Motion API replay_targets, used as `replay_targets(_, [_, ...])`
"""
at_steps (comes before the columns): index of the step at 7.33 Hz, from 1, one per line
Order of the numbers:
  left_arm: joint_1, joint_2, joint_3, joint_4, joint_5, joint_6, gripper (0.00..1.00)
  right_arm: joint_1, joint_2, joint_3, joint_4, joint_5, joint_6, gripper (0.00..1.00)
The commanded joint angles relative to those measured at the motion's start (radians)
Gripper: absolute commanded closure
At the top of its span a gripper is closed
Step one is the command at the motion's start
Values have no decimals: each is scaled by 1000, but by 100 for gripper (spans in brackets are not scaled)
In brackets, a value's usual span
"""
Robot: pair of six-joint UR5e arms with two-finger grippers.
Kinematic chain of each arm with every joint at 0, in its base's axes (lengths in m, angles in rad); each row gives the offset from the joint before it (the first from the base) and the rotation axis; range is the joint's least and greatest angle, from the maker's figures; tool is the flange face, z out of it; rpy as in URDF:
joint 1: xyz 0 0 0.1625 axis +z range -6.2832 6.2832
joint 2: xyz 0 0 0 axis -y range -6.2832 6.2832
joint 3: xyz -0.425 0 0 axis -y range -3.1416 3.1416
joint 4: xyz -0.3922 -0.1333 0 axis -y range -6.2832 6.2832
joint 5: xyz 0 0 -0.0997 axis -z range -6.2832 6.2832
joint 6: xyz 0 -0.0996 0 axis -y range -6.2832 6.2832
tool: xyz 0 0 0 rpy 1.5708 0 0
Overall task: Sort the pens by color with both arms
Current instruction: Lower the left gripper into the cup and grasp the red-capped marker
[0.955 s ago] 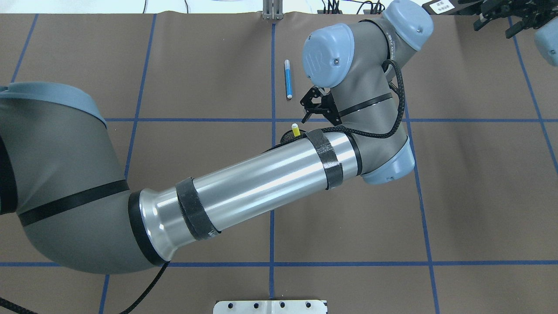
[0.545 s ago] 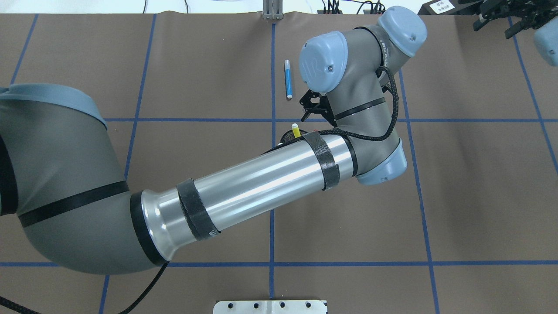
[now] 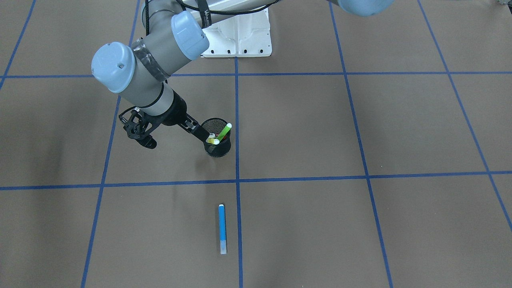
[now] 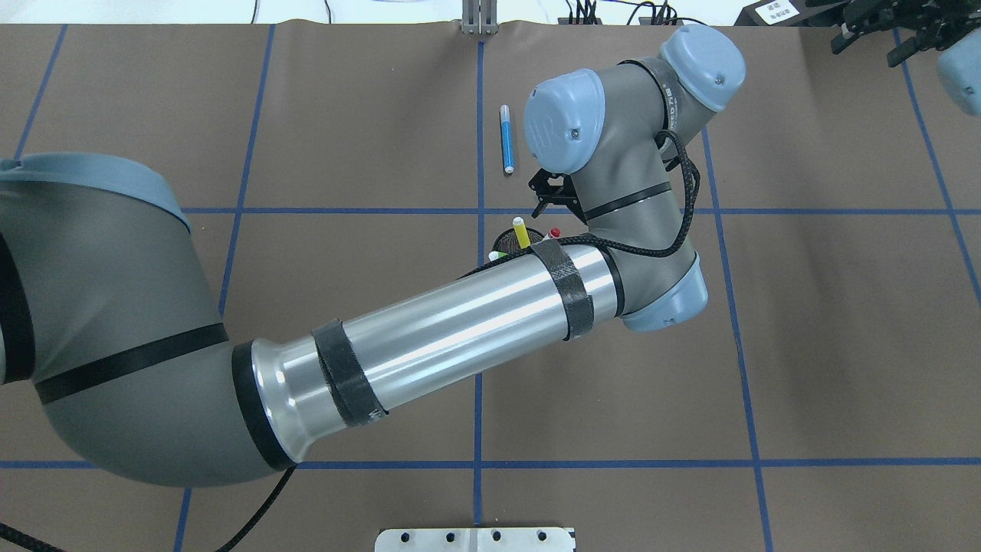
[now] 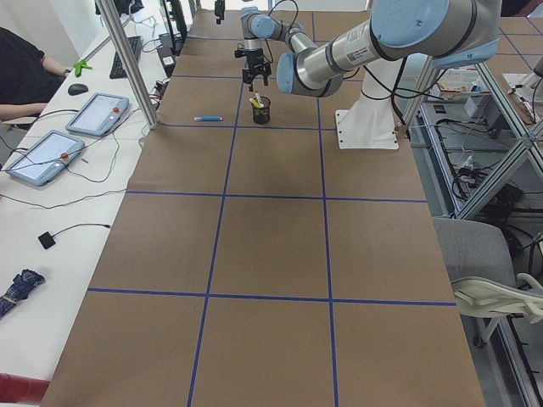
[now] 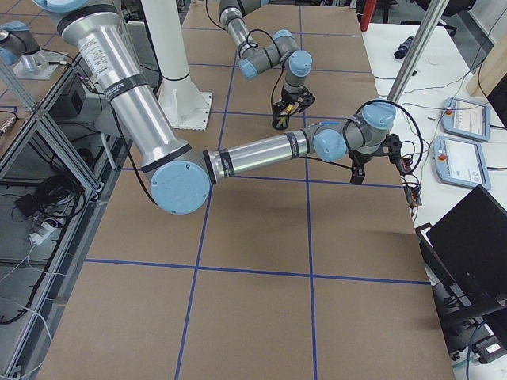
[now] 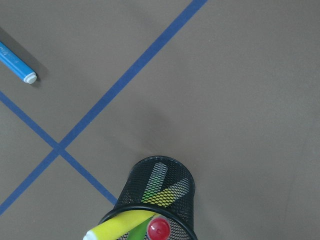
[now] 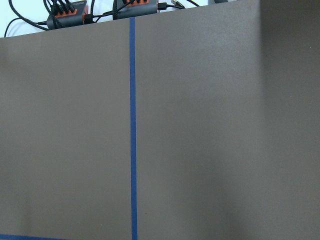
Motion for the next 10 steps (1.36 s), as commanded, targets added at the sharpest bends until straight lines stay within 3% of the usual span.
replay_targets(1, [3, 3, 15, -12, 11, -7, 5, -2, 0, -3, -2, 0, 0, 1])
replay_targets(6, [21, 12, 17, -13, 11, -64, 20, -3, -3, -5, 0, 0, 0, 1])
replay_targets(8, [21, 11, 15, -15, 12, -65, 32, -5, -3, -8, 0, -2, -5, 1])
replay_targets(10, [21, 12, 15, -38, 32, -71, 32, -5, -3, -8, -2, -2, -8, 1])
